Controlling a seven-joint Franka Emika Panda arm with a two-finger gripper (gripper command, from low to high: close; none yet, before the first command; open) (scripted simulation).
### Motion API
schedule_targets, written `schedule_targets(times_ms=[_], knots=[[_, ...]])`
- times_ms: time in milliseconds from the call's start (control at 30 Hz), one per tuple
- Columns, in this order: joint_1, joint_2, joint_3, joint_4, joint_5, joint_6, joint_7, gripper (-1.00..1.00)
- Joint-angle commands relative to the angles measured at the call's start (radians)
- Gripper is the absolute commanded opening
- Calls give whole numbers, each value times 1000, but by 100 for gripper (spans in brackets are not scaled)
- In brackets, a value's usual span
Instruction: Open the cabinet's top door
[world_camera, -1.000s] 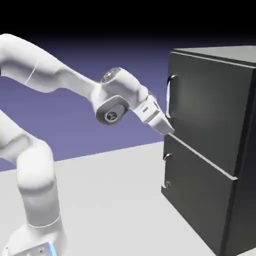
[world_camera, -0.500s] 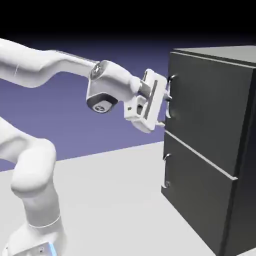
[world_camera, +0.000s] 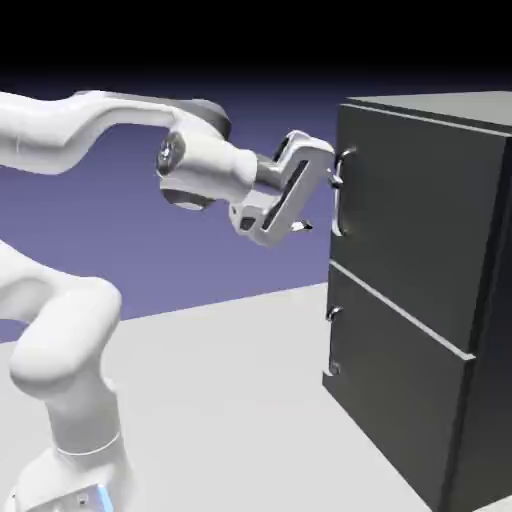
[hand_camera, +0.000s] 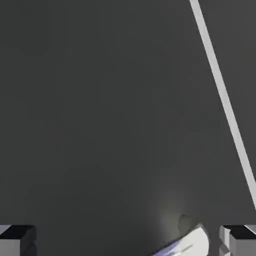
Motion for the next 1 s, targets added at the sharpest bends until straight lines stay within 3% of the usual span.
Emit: schedule_targets(times_ms=[0,767,967], knots=[[-13,-9,15,3,44,-4,21,0],[-310,-220,366,62,1037,-100,494,0],[-489,-144,458,184,1084,-155,467,0]])
